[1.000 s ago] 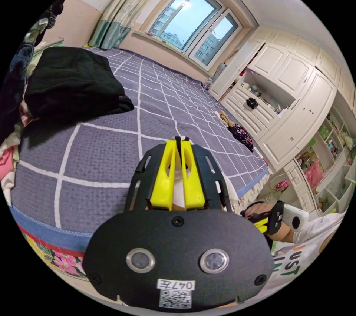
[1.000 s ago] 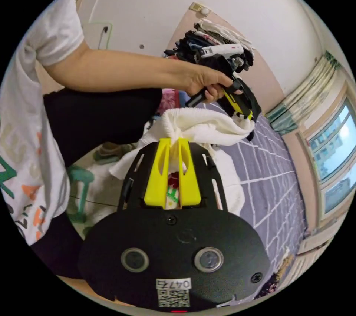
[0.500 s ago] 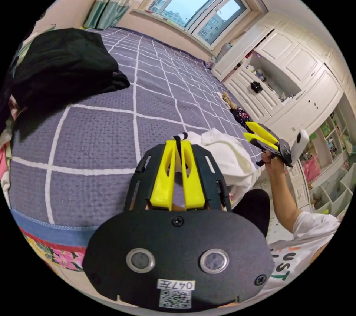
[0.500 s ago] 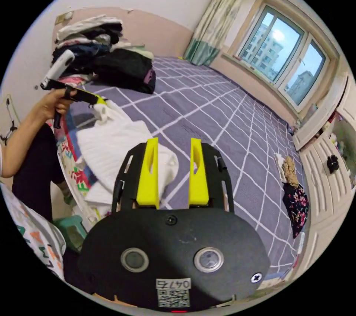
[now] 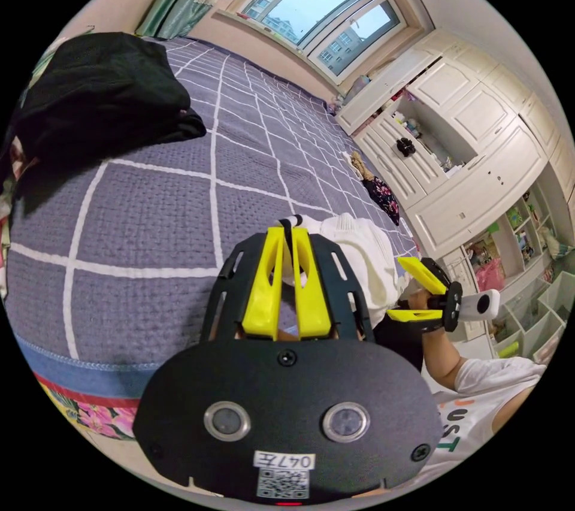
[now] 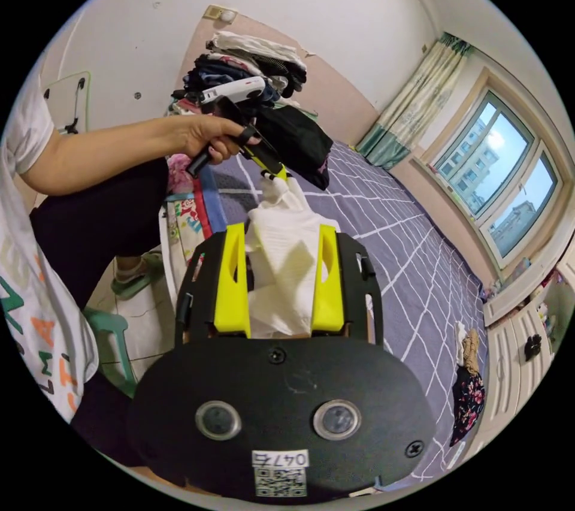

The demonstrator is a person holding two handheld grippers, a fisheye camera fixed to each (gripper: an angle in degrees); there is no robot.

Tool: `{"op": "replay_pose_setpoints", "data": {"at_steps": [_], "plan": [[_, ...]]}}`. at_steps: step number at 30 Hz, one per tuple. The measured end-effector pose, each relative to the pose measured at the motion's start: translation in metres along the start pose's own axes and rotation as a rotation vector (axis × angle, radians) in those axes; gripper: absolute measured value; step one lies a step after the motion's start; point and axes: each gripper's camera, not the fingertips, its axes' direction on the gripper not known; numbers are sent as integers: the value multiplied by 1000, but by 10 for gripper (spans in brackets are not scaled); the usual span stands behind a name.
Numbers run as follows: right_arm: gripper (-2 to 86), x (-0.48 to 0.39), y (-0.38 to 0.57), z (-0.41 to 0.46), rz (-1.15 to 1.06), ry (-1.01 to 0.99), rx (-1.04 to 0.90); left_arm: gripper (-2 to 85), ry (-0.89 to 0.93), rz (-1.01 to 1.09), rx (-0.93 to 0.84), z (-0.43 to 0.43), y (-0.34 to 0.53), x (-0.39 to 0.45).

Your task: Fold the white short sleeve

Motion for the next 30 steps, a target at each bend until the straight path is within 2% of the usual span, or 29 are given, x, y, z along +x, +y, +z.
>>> {"op": "replay_pose_setpoints", "data": {"at_steps": [2,4,6,9,13,17,18,20,22,23,26,30], "plan": [[106,0,-3,5,-13,56,-5,-5,1,-3,-1,1,0,1],[30,7,-9,14,-48,97,-57,-5,-4,2,-4,2,1,3],[12,23,-13,6,-34,105,-28,-4,-3,6,-9,1,2,5],[4,71,-13,-25,130,94,78,-2,14,60,-26,-1,4,13],[2,135,-7,-71,287,88,172,6,95,302,-125,-5,6,43],[2,188,1,-84,397,-57,191,19,215,441,-145,-13,12,59],[2,205,7,-72,439,-142,147,23,205,437,-150,-13,12,58],[2,224,19,-39,487,-201,38,37,62,354,-169,-6,12,53],[2,232,43,16,525,-215,-162,50,-43,298,-129,-7,13,51],[2,231,49,26,533,-226,-177,57,-77,302,-72,-12,16,56],[1,236,81,39,659,-254,-75,72,-112,340,120,-32,25,72],[2,273,95,26,732,-281,-14,115,-19,396,83,-31,26,78]]}}
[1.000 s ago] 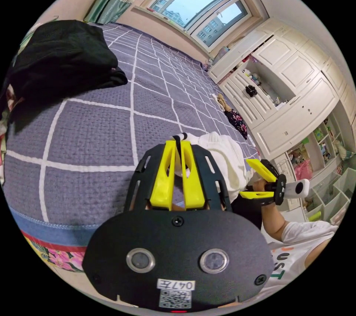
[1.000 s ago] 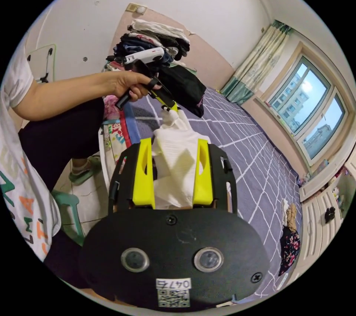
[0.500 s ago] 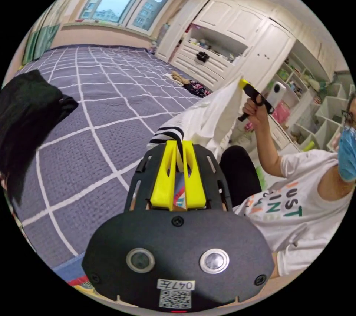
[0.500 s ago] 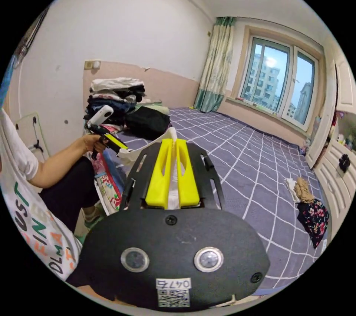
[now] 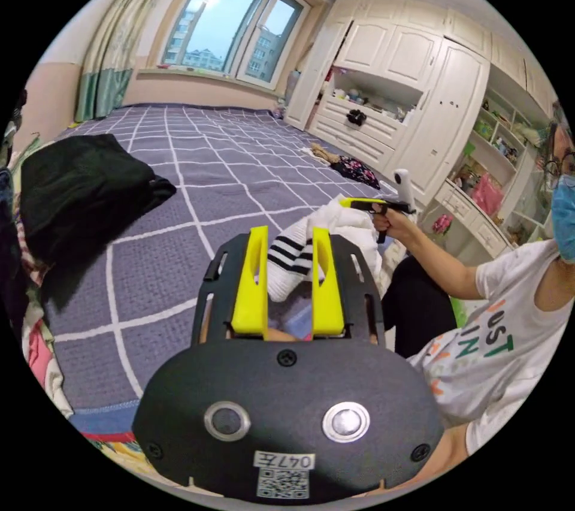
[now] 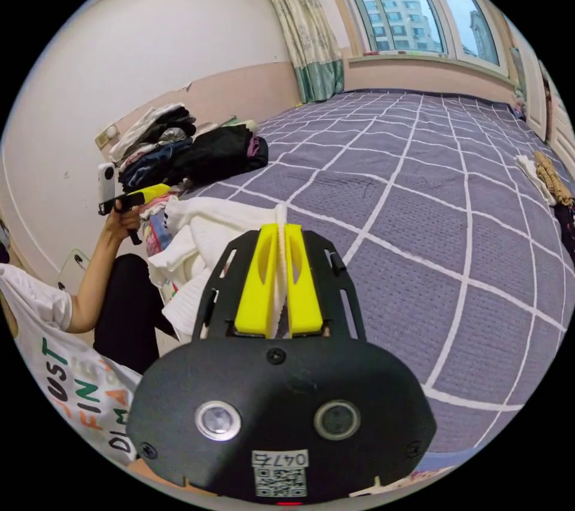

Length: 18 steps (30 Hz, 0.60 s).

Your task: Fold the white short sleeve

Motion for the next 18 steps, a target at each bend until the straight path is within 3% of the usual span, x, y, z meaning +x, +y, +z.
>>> {"op": "replay_pose_setpoints", "data": {"at_steps": [4,7,10,13,16,18], "plan": [[5,24,-3,-19,70,-93,30,187,84,148,-259,49,-7,29],[16,33,-6,-35,95,-141,94,186,-73,258,-436,84,-7,58],[55,35,-11,-51,61,-153,128,116,-226,255,-525,105,-4,61],[103,33,-14,-74,-9,-183,146,30,-60,178,-434,92,-6,54],[125,34,-14,-90,-38,-182,107,21,141,70,-282,67,-7,41],[128,35,-14,-92,-38,-182,73,20,148,44,-222,57,-8,38]]}}
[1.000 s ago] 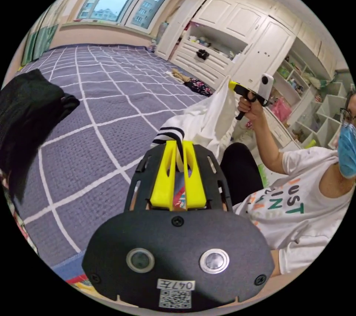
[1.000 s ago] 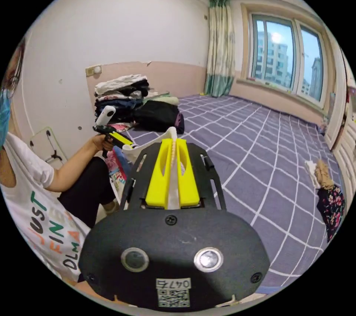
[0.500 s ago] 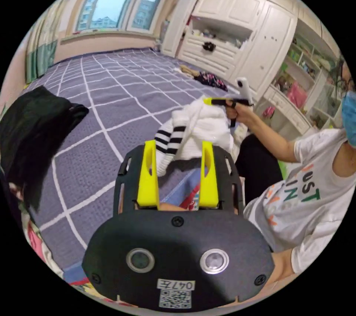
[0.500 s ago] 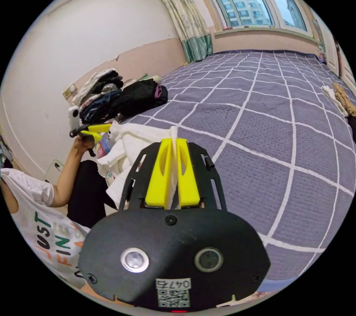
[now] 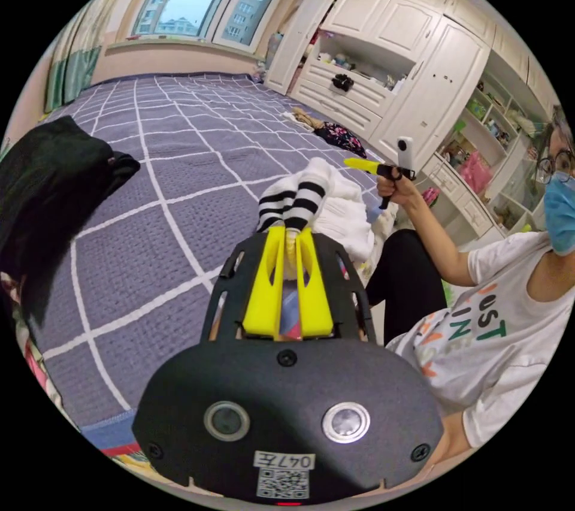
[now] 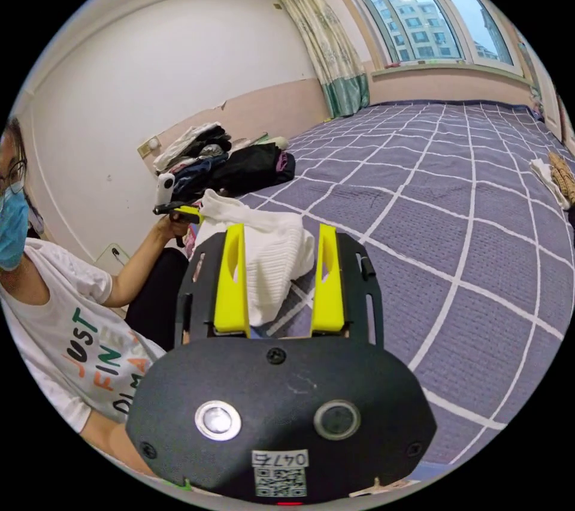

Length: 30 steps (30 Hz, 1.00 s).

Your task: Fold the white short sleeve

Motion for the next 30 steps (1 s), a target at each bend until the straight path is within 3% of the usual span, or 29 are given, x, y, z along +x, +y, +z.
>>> {"op": "replay_pose_setpoints", "data": {"at_steps": [5,9,14,22,30], "plan": [[132,-9,-2,12,-6,-22,-146,45,-73,13,-46,10,-3,11],[121,-23,-1,26,-20,-98,-253,116,-114,32,-85,17,-7,22],[26,-50,4,34,-92,-123,-391,119,-123,62,8,5,-7,35],[15,-80,9,-10,-86,-213,-165,48,-164,63,-147,35,-14,51],[2,-140,14,6,-175,-125,-254,-2,-188,24,-151,39,-18,70]]}}
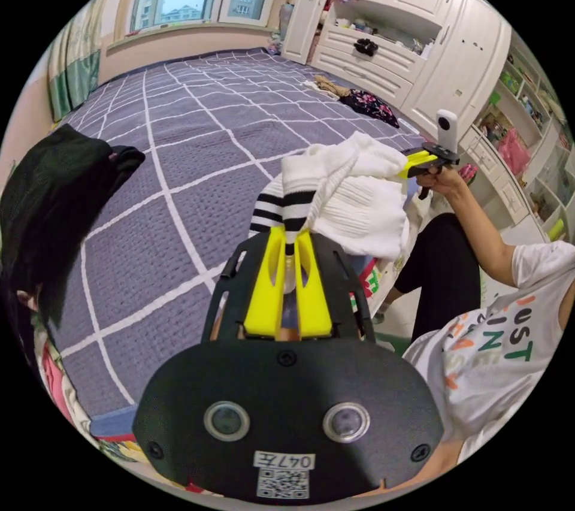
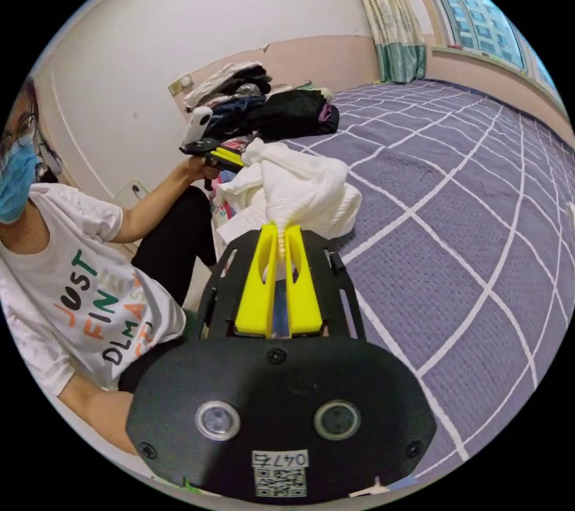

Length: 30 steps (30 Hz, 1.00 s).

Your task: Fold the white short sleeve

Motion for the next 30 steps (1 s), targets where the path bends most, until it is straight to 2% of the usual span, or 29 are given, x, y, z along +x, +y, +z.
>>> {"op": "replay_pose_setpoints", "data": {"at_steps": [3,6,8,11,16,21,25,28,30], "plan": [[2,-28,-8,-21,25,143,93,-4,-6,-63,94,-26,-1,7],[1,-80,-41,-79,-55,332,191,-4,-57,-51,191,-87,-21,21],[1,-119,-71,-115,-133,485,182,-5,-205,24,241,-147,-48,48],[0,-187,-121,-160,-255,672,140,-4,-325,98,313,-223,-80,89],[0,-290,-167,-212,-322,976,186,-4,-442,163,394,-316,-106,146],[1,-358,-164,-248,-332,1016,270,-4,-483,252,451,-364,-99,206],[0,-413,-151,-280,-384,1027,383,-4,-679,343,570,-386,-80,265],[0,-441,-151,-298,-414,1064,433,-4,-648,372,638,-405,-78,289],[1,-444,-154,-302,-412,1093,431,-4,-587,372,615,-407,-86,289]]}}
